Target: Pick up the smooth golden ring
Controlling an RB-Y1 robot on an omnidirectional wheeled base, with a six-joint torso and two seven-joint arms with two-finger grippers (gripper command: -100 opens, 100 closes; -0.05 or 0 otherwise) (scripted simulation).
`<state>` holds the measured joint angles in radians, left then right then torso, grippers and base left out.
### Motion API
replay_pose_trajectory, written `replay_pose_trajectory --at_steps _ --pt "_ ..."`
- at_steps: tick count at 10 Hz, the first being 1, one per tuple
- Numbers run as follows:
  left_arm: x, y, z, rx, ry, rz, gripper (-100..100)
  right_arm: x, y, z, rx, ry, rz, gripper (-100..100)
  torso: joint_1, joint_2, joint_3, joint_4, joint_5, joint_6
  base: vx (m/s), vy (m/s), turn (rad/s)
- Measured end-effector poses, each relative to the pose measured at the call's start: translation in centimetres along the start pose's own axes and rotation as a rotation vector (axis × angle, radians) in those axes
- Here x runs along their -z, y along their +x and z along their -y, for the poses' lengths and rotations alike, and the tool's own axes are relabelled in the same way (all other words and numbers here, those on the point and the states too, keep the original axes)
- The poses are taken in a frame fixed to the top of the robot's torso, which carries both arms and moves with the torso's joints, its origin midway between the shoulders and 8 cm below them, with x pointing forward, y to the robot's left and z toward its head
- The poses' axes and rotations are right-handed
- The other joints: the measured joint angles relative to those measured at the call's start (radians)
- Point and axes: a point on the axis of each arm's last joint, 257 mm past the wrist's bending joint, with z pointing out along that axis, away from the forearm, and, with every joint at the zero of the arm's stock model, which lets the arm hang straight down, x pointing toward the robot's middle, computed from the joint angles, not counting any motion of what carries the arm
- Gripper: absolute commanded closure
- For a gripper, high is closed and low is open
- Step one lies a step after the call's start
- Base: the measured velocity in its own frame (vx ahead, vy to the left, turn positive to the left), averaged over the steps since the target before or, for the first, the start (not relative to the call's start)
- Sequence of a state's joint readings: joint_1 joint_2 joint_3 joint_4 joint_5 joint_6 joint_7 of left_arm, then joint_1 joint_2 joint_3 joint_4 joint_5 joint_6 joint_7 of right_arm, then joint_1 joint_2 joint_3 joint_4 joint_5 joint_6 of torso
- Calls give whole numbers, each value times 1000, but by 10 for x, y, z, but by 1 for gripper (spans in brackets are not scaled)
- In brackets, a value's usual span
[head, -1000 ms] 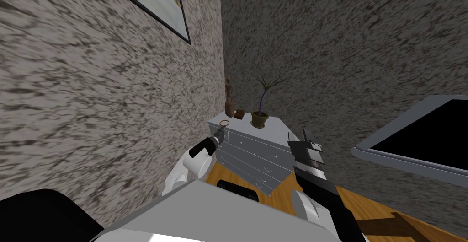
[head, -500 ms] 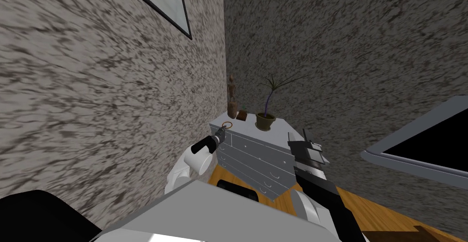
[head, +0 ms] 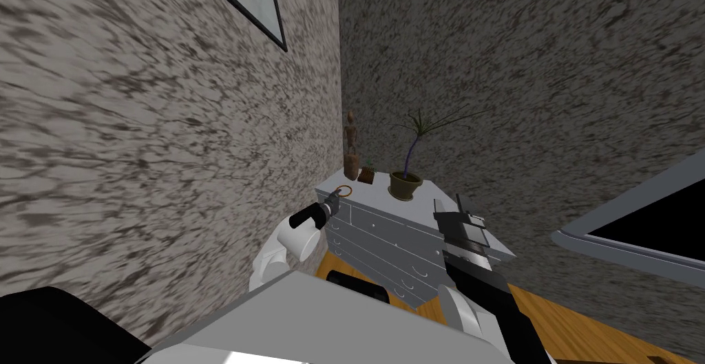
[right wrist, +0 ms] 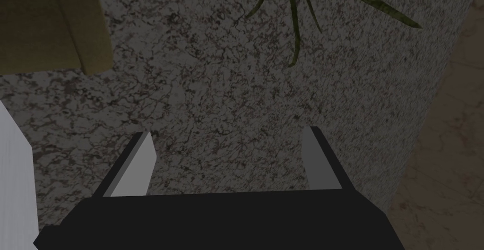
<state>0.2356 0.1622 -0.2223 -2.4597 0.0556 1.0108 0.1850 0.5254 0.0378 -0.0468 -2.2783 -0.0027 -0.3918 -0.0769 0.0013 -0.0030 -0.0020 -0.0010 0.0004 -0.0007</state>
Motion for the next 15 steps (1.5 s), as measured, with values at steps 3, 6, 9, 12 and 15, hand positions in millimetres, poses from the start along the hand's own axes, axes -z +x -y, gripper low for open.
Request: replay_pose_trajectory --at_steps 3,6,9,12,15 --pt "-4 0 -1 0 1 2 100 0 0 0 0 0 0 0 -2 1 1 0 -1 0 31 -5 -11" --pt "-4 0 -1 0 1 2 100 0 0 0 0 0 0 0 -2 4 2 1 0 0 0 0 0" --pt "-4 0 -1 0 1 2 -100 0 0 0 0 0 0 0 -2 4 2 1 0 0 -25 6 11" --pt "-9 5 -5 -23 -43 -34 -100 0 0 0 0 0 0 0 -1 11 7 3 0 0 -105 9 4" --pt "-18 12 -10 -47 -98 -77 -100 0 0 0 0 0 0 0 -2 6 4 2 0 0 -37 0 -11"
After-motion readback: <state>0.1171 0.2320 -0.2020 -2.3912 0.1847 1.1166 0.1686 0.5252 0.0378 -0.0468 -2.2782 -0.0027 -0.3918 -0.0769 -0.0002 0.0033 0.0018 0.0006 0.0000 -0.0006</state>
